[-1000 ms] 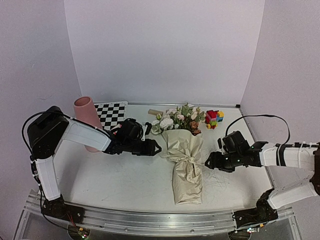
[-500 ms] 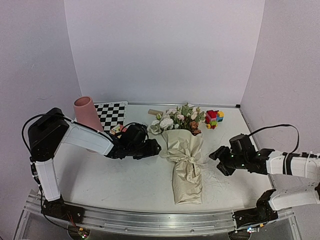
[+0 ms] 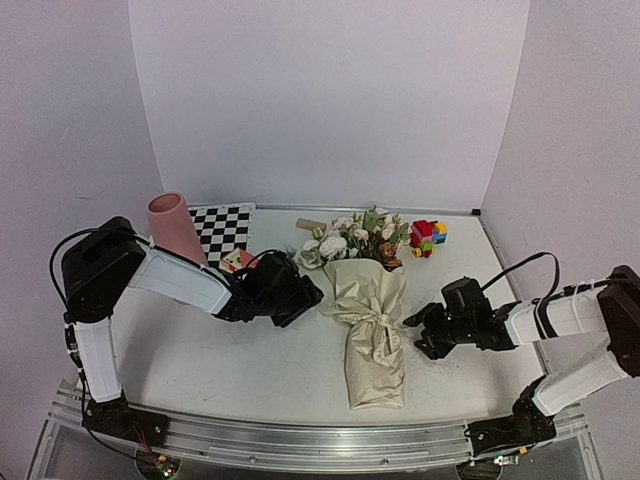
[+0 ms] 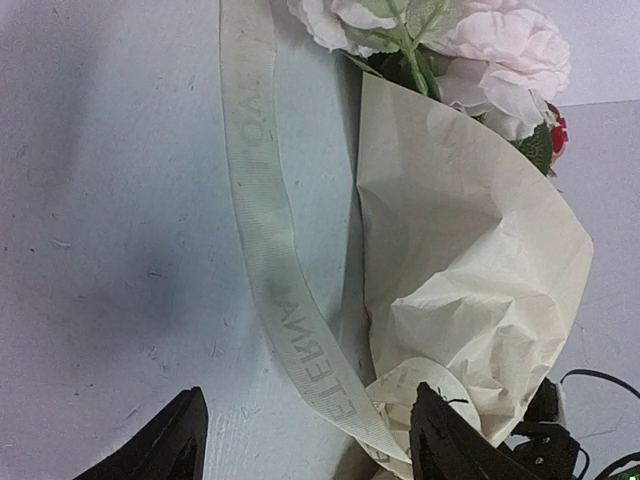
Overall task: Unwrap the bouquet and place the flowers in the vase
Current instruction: Untie the ribbon from the wrapping paper.
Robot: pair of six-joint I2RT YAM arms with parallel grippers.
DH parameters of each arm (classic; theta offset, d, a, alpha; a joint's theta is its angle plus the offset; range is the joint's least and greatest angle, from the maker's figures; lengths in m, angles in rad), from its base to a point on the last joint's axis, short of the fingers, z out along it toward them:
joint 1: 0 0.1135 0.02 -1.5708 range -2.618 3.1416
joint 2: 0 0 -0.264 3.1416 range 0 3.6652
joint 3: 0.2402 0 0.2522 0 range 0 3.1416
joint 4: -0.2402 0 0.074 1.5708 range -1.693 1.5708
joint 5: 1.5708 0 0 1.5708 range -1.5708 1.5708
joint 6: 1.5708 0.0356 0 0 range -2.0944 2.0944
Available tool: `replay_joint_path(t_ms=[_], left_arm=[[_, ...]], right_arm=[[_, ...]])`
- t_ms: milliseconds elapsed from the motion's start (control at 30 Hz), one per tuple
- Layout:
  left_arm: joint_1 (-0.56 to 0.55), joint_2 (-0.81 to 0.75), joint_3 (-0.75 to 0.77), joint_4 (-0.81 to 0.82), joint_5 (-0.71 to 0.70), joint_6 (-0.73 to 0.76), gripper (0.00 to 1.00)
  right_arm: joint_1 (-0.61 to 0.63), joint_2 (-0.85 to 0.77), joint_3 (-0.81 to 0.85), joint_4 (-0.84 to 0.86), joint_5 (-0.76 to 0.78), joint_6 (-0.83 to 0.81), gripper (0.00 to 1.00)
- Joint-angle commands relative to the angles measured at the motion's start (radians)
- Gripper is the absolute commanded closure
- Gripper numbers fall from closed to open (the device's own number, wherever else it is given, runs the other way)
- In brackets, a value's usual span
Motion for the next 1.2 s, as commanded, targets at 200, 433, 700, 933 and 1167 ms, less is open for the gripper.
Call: replay_joint_path(t_ms=[200,433,700,933,1167], left_arm=[[-0.015,0.046,0.007,0.12,0.017,-0.116,0.32],[-0.018,0.085,0.007,0.186,0.033,-0.168,0.35],[-0.016,0.138,0.046,0.232,0.046,-0.139,0.41],[-0.012,0.184,0.073,0.255,0.074,-0.126,0.53],[-0.012,0.162,0.072,0.262,0.032,-0.065,0.8]], right_arm=[[-0.001,0.102,0.006,0.19,-0.077,0.066,0.65],[-0.001,0.033,-0.004,0.185,-0.026,0.045,1.0],[-0.011,-0.059,-0.013,0.113,0.006,-0.009,1.0],[-0.019,-0.093,-0.01,0.094,-0.004,-0.046,1.0],[-0.021,-0.108,0.0,0.06,0.008,-0.08,1.0]])
